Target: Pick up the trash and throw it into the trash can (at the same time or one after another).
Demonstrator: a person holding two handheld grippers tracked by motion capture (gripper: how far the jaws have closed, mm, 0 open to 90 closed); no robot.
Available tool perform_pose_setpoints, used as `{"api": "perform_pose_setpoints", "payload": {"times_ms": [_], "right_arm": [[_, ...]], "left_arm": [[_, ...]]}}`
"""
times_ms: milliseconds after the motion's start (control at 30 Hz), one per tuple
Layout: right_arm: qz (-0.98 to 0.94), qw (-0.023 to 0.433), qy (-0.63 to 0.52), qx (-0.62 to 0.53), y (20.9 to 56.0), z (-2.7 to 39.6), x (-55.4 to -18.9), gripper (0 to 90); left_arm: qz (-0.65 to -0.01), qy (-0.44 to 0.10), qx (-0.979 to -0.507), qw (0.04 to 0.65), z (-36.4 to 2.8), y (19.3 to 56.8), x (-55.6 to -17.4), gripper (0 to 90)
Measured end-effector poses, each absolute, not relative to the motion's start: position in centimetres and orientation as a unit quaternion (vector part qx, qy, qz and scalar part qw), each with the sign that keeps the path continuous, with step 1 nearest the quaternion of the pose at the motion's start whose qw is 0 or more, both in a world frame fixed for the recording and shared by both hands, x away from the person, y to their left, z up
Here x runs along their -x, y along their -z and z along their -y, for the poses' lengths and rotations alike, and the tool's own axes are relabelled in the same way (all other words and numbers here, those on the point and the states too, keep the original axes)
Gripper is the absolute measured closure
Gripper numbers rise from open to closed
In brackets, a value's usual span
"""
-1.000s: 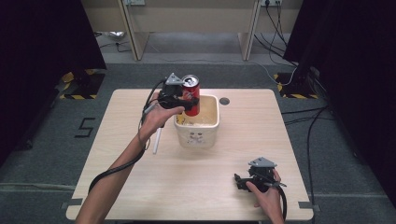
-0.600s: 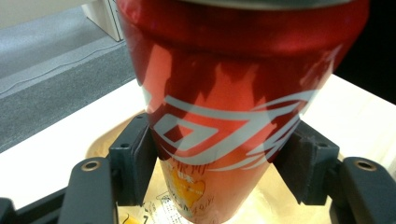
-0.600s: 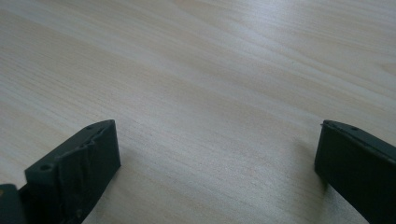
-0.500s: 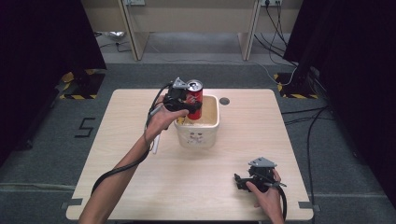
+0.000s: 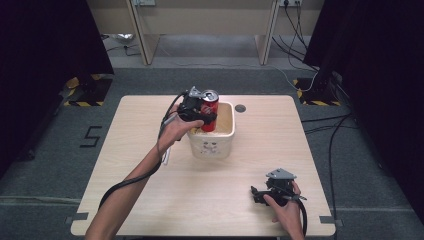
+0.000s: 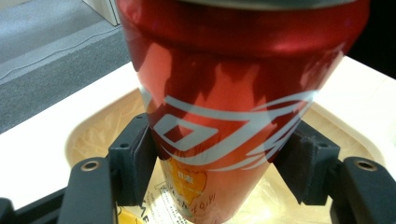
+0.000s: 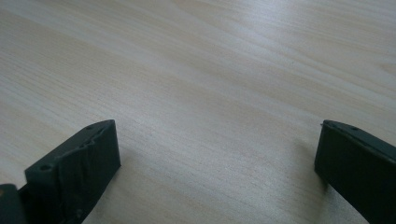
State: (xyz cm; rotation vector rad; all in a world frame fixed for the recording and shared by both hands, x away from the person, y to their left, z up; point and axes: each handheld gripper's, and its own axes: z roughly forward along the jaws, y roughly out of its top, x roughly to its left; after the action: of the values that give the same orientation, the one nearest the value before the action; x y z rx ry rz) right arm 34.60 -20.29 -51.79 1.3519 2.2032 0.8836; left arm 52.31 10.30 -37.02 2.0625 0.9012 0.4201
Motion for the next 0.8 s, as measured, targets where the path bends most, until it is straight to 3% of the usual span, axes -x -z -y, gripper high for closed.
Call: {"api": "perform_pose_setpoints", "payload": {"times_ms": [800], "right_arm": [[-0.793, 0.201, -0.318, -0.48, 51.79, 20.24, -34.55, 0.5]], "left_arm": [[-0.364, -0.16, -0.831, 0.388, -10.42, 37.95, -52.6, 33.5]]}}
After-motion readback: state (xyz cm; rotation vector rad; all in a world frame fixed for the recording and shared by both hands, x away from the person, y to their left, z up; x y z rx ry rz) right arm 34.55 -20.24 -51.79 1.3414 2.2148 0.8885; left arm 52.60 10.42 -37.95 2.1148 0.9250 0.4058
